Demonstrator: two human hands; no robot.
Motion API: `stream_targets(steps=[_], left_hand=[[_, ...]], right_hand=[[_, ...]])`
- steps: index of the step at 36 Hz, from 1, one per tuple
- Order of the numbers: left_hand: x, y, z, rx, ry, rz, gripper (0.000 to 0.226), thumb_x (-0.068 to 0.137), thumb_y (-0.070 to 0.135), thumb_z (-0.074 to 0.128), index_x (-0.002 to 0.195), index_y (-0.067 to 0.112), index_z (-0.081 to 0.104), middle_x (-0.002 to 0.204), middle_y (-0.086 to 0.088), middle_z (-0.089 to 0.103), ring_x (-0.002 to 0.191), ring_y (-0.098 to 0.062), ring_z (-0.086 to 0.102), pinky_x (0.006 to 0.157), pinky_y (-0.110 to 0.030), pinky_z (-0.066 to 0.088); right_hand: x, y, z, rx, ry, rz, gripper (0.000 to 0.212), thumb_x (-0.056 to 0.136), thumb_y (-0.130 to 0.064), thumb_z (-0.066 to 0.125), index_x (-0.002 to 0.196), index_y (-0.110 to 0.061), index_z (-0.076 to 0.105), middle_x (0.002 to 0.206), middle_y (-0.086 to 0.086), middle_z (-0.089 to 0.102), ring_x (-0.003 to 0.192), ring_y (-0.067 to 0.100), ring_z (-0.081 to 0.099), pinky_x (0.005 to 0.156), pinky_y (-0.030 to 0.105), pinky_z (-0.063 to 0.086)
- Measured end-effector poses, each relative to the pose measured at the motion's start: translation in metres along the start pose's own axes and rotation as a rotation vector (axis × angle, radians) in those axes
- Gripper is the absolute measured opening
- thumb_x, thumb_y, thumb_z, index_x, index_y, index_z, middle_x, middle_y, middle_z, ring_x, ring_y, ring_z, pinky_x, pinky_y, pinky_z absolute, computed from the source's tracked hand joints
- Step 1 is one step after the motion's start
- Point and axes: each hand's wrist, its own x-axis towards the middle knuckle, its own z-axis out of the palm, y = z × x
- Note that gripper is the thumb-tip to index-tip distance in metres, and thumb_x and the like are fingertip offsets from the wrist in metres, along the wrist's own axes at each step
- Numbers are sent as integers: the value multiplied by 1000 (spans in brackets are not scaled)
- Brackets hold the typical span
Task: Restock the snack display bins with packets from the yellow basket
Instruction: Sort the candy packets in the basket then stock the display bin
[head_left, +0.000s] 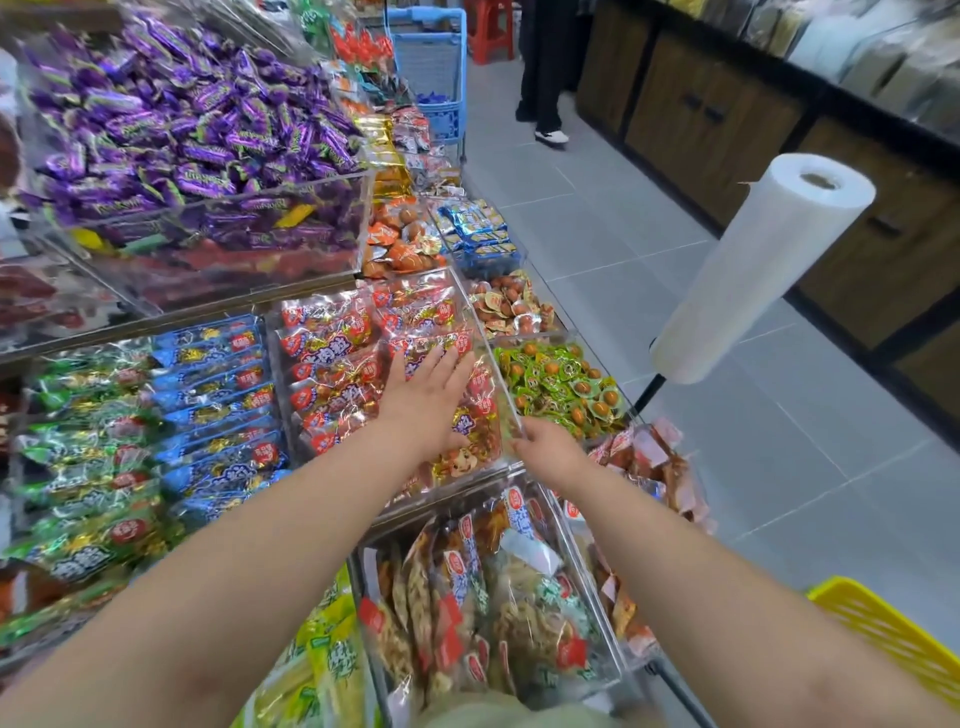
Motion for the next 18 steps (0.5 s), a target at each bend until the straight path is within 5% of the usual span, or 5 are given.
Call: stream_targets(steps=[4,8,13,18], left_hand=[[4,3,6,42,5,-8,111,83,67,54,149,21,-22,161,-5,-17,149,-25,-12,112,-64,-6],[6,1,10,63,24,-61,115,78,75,51,148,24,-25,158,-8,-26,144,-34,-25,104,-73,-9],[9,1,4,46,-10,-78,119,75,77,52,147,24,-27,156,-15,-28,143,-38,-24,106,-73,-2],[2,0,-2,0,-21,-62,116,77,74,54,149,26,-23,159,-14,-20,147,-36,-14,108,-71,1]], right_hand=[[-1,-1,-4,29,-34,-23,34,98,-13,43,130,-15,54,115,8,64,89,18,57,79,32,49],[0,0,-4,41,-29,-32,32,98,-13,43,127,-16,57,101,4,63,70,10,52,64,25,45],[-5,-4,-4,77,-17,-21,29,96,-15,44,119,-18,62,101,3,65,91,22,60,79,34,49],[-10,-5,0,120,18,8,34,97,-14,42,127,-19,57,97,0,61,69,10,53,56,23,41]])
